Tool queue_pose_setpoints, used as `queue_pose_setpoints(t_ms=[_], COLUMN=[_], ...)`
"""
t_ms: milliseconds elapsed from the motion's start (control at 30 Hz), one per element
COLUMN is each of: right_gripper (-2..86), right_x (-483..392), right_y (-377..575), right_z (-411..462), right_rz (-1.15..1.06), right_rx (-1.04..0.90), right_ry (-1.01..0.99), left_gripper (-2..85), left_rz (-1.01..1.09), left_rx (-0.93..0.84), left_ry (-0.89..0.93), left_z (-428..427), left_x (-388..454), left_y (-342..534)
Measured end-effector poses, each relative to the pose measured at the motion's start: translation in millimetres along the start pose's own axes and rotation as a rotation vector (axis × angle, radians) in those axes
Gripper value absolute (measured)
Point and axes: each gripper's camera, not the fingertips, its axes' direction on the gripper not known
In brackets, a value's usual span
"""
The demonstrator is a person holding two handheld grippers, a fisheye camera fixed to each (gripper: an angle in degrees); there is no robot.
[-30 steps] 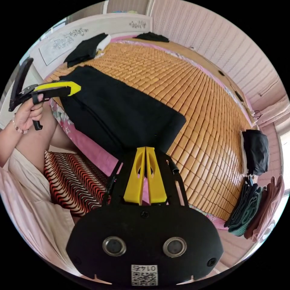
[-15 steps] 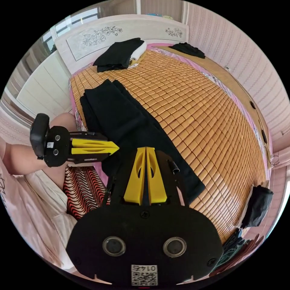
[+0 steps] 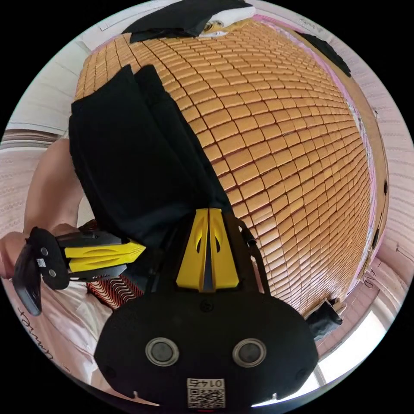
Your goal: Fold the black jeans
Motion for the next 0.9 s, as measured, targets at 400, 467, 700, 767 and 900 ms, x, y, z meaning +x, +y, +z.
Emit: queue_pose_setpoints(t_ms=[400, 467, 700, 767, 900], right_gripper=[-0.6, -0.6, 0.2, 1.2, 9.5], right_x=[28, 39, 89, 83, 67], right_y=[24, 44, 228, 328, 439], right_z=[28, 35, 57, 73, 104], right_rz=[-0.001, 0.072, 0.488, 0.636, 0.819], right_rx=[0.008, 0.050, 0.629, 0.757, 0.698], right_ry=[-0.025, -0.067, -0.429, -0.408, -0.345], left_gripper=[-1.0, -0.9, -0.1, 1.7, 8.7], left_rz=[0.057, 0.077, 0.041, 0.091, 0.214], left_rx=[-0.016, -0.029, 0.085, 0.129, 0.163], left_ry=[-0.036, -0.051, 0.062, 0.082, 0.128], left_z=[11, 12, -22, -33, -33], left_x=[17, 22, 24, 38, 73], left_y=[11, 12, 42, 50, 43])
